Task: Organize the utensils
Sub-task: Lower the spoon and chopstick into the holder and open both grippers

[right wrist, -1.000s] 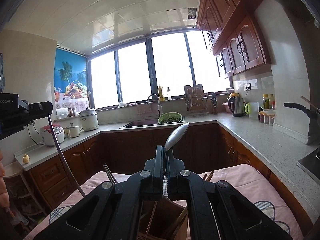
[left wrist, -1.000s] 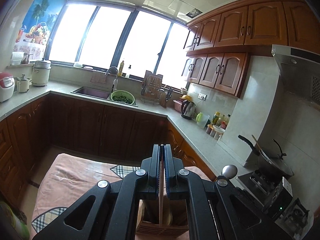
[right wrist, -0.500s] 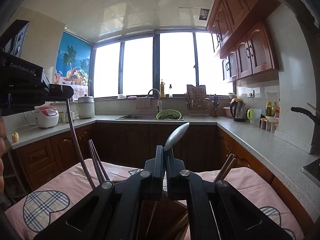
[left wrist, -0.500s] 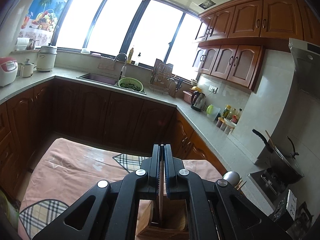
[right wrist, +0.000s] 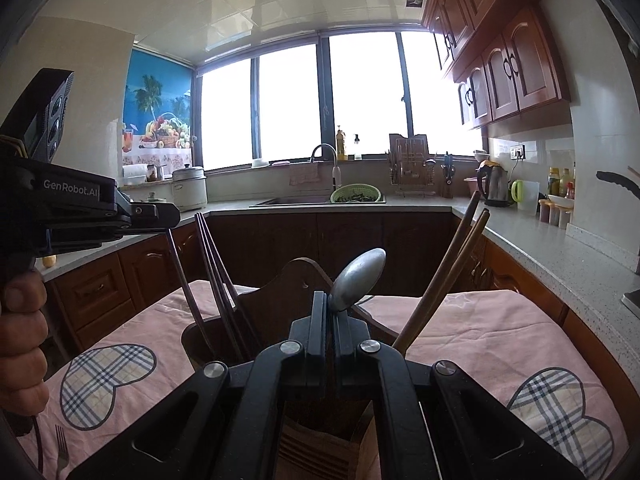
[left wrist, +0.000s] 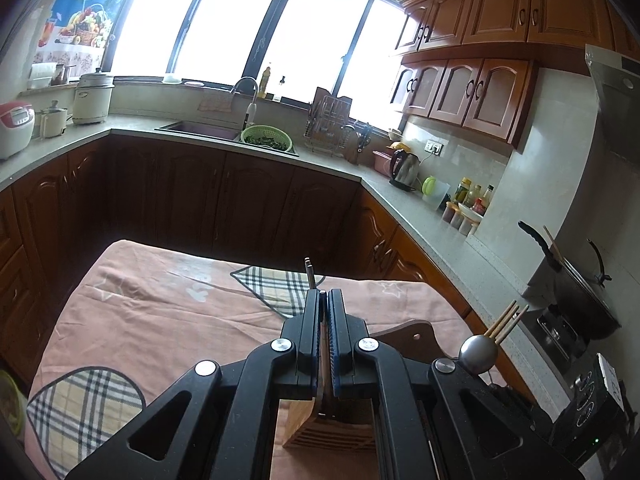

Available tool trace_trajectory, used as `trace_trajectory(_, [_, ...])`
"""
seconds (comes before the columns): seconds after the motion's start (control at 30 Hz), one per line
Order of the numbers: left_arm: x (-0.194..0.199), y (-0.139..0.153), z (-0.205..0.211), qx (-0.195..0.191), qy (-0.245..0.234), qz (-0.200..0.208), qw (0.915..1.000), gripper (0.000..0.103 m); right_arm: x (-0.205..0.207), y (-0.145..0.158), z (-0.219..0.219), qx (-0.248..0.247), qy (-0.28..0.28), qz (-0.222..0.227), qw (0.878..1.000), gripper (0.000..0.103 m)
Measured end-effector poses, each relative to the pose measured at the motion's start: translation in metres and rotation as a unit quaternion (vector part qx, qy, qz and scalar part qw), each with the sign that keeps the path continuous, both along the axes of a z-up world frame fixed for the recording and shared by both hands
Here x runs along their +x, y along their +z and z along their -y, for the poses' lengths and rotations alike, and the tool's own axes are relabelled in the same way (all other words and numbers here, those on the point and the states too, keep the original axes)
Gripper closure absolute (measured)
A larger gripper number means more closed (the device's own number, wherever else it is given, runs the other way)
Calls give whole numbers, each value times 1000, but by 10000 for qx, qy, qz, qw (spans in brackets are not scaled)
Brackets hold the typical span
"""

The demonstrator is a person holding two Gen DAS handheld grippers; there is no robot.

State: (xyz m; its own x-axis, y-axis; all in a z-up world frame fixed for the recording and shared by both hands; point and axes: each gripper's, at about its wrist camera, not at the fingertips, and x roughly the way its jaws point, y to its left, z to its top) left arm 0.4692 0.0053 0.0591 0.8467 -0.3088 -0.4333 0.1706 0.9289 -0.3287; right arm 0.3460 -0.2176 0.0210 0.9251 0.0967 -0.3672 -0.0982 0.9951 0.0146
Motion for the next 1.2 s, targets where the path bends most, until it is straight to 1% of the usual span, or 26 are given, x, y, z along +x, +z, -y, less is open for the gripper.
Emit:
trace_trajectory(0.1, [1,1,-4,-30,-32,-23,10000,100,4,-2,5,157,96,-262,9995,101])
trace_trajectory(0.27, [6,-3,-9,-75,-13,-143,9999,99,7,0,16,380,88,-542,9978,100])
trace_trajectory(0.33, [5,-3,-9,-58,-7,-126,9999,99,9,1,19,403,44,-613,9973,100])
trace_trajectory(0.43, [4,-2,-8,-21,-2,-121,9999,99,10,0,22,435,8,-698,9966,96])
trace_trajectory(0.63, [1,-3,-6,-49,-11,-178,9998,99,10,0,22,465,19,-743,9961,96])
trace_trajectory(0.73, [0,-2,-7,-61,-21,-211,9998,93,10,-1,19,462,21,-797,9957,95])
trace_trajectory(0.8, [-3,-1,-7,-55,-4,-211,9998,82,10,-1,20,471,-7,-823,9955,93])
trace_trajectory(0.87, [-7,0,-7,-42,9,-188,9998,80,8,-1,21,503,-17,-848,9951,86])
trace_trajectory(0.9, [-8,1,-7,-31,8,-185,9998,80,6,-1,21,505,-31,-852,9951,84])
trace_trajectory(0.97, [-12,1,-7,-40,2,-191,9998,76,3,-1,22,510,-49,-851,9950,78])
trace_trajectory(1.03, [-16,1,-8,-47,6,-203,9998,73,0,1,23,523,-81,-861,9949,78])
trace_trajectory(1.13, [-22,1,-9,-56,19,-227,9997,65,-5,2,25,553,-139,-884,9945,72])
trace_trajectory(1.2, [-27,0,-10,-66,37,-245,9997,60,-9,2,27,577,-183,-884,9942,70])
